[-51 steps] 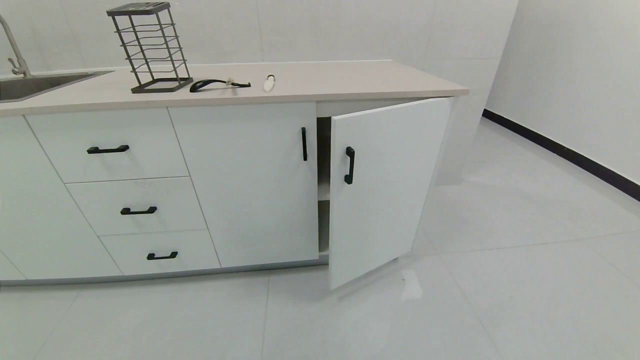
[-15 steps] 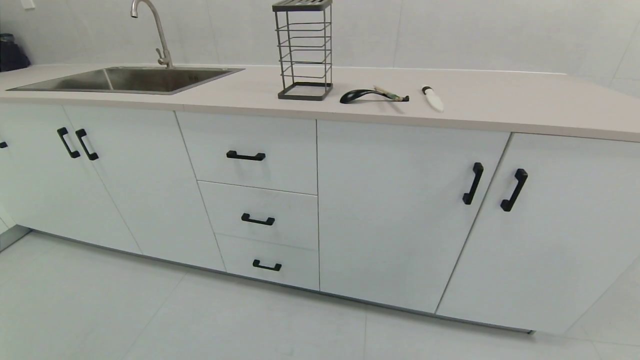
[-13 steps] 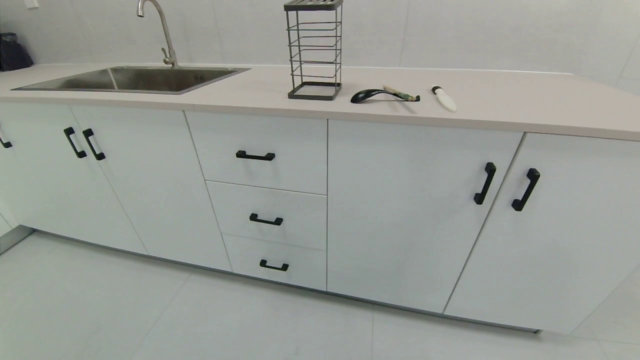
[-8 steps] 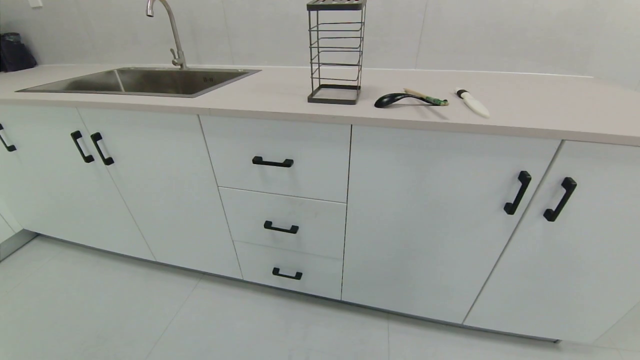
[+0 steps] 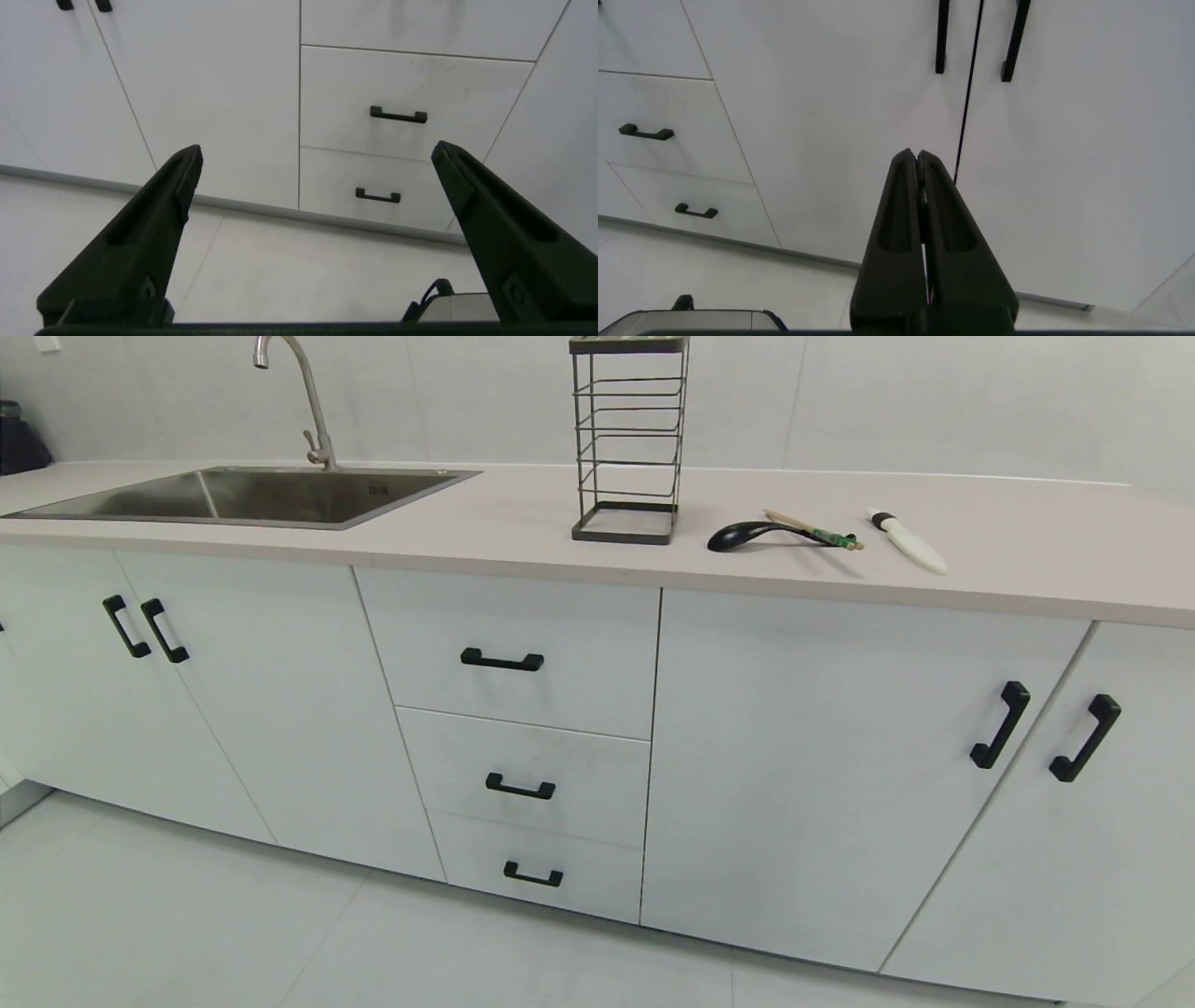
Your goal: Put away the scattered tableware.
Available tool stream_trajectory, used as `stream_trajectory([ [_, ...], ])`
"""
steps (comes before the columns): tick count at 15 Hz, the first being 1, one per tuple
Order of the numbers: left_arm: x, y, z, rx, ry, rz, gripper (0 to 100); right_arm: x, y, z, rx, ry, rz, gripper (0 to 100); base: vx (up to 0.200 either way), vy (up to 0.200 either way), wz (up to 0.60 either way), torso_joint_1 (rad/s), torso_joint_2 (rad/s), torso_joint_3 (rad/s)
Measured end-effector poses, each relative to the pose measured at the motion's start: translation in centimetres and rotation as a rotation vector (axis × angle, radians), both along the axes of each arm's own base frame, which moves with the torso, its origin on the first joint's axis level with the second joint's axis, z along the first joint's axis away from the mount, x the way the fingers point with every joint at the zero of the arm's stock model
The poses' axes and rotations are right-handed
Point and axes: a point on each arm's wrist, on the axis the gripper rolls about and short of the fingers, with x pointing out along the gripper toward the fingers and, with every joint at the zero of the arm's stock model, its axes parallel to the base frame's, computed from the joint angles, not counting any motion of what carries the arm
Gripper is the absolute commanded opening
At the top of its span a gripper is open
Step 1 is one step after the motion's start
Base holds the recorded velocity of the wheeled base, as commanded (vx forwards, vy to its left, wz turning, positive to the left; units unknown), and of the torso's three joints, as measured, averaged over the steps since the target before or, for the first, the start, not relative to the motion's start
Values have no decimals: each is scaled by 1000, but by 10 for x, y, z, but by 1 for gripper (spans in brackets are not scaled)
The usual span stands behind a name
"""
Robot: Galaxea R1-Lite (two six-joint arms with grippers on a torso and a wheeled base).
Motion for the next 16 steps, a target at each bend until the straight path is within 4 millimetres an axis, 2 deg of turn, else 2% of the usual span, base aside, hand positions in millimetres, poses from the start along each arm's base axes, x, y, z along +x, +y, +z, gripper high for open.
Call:
stream_trajectory([
  [12, 0, 0, 0, 1, -1, -20, 100, 0, 0, 0, -1, -1, 0, 0, 0, 0, 0, 0, 0, 0],
  [14, -1, -1, 11, 14, -83, -40, 100, 0, 0, 0, -1, 0, -2, 0, 0, 0, 0, 0, 0, 0],
  [16, -10, -1, 49, 37, -262, -58, 100, 0, 0, 0, -1, 0, -2, 0, 0, 0, 0, 0, 0, 0],
])
